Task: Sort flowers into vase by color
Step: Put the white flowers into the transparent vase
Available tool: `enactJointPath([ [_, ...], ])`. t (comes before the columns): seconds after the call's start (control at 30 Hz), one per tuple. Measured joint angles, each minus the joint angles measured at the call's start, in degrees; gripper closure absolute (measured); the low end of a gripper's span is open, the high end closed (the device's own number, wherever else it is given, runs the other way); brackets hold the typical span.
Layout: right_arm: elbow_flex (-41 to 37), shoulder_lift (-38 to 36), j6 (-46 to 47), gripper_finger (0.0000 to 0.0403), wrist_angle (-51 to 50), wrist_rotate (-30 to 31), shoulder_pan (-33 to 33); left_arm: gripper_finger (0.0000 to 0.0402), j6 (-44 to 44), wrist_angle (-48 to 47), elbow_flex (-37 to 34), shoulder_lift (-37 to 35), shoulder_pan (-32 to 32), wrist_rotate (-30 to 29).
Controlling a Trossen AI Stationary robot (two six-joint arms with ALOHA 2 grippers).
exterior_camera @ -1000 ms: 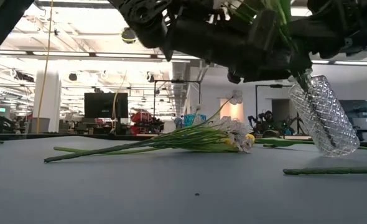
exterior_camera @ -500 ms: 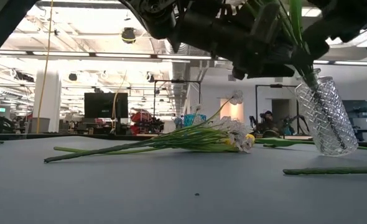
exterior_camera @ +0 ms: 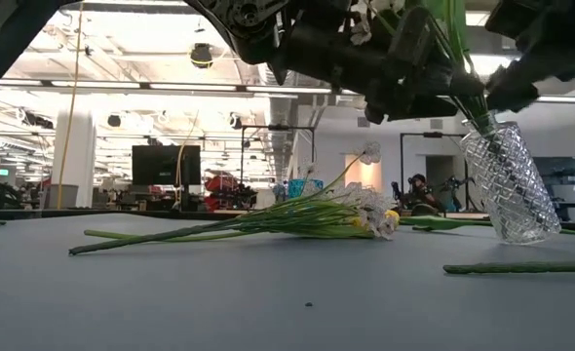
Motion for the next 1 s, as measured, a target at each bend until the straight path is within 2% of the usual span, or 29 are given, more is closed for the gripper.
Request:
enactJointPath([
  [0.23, 0.0, 3.5, 1.9, 0.0137, -0.9, -1.2, 0.0, 0.0086, 0.3, 0.2, 0.0, 0.0, 0.1, 0.1],
  [0.43, 0.0, 9.1, -1.2, 0.0137, 2.5, 4.1, 0.0, 0.0086, 0.7, 0.1, 0.0, 0.0, 0.1, 0.0],
  [0.77, 0.1, 15.4, -8.9, 0.0137, 9.6, 6.4, 0.0, 0.0086, 0.7, 0.0, 0.0, 0.0, 0.2, -0.2],
  [1.0, 0.0, 16.4, -11.7, 0.0137, 10.4, 7.8, 0.0, 0.0086, 0.7, -0.1, 0.0, 0.0, 0.2, -0.5],
])
